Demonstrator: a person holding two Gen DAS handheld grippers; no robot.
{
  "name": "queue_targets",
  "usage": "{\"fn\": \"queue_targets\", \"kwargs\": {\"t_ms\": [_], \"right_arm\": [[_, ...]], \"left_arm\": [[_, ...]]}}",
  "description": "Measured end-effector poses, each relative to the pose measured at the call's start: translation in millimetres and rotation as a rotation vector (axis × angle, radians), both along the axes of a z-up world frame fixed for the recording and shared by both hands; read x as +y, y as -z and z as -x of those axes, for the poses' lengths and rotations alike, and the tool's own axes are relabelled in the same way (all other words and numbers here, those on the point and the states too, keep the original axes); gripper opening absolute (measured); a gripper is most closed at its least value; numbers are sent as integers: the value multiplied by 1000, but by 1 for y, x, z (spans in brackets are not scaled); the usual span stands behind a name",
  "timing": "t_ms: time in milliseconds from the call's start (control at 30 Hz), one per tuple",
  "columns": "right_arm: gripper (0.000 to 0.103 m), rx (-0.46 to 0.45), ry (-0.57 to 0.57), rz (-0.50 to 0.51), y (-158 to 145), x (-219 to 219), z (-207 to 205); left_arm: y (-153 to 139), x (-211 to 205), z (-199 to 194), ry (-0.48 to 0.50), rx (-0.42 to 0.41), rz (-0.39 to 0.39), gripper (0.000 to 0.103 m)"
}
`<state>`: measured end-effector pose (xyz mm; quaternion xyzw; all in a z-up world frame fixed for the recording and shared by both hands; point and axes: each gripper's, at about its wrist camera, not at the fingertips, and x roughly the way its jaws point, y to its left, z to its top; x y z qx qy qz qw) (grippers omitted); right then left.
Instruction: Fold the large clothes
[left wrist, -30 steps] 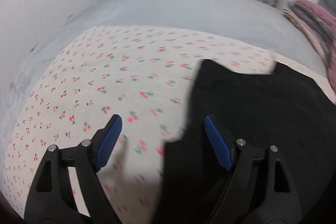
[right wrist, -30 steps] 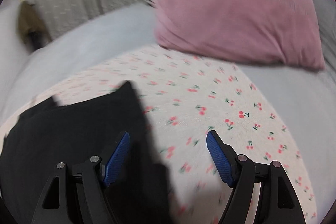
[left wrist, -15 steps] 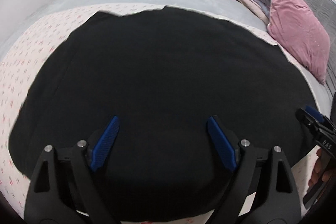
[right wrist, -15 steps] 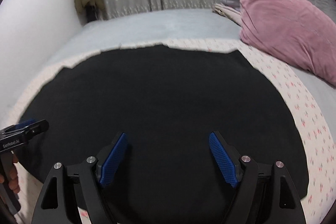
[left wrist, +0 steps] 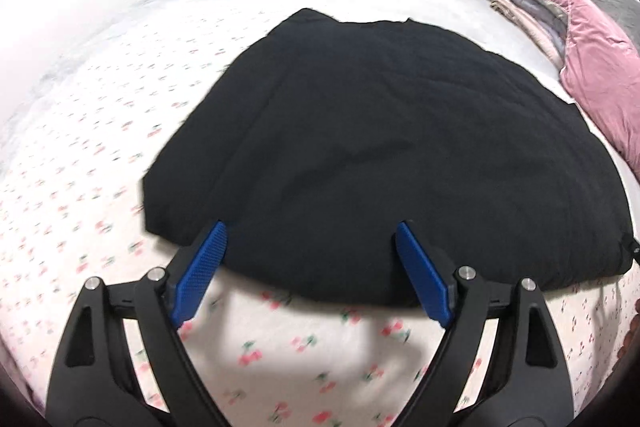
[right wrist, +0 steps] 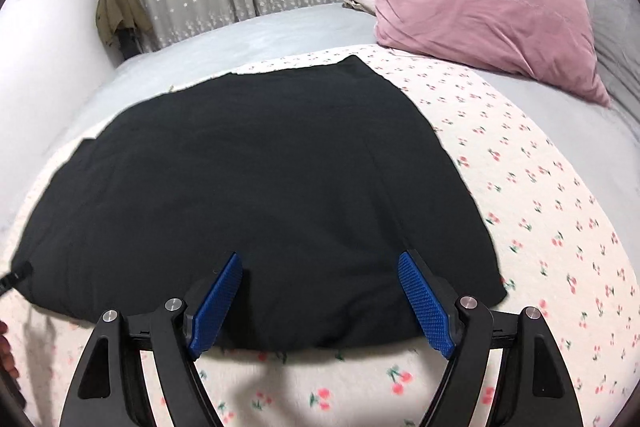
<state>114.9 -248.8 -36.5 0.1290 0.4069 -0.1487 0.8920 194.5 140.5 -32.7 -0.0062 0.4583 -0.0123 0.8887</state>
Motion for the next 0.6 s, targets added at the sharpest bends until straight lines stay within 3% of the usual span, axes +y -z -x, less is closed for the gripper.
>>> {"fn": "queue_targets", "kwargs": {"t_ms": [200, 400, 600], "right_arm": [[82, -22, 133, -66, -20, -29, 28], [82, -23, 270, -128, -16, -62, 44], [82, 19, 368, -305, 15, -88, 49]], "left_arm": [[8, 24, 1, -68, 131, 250, 87], [13, 31, -1, -98, 122, 276, 87], [28, 39, -11, -125, 133, 357, 87]]}}
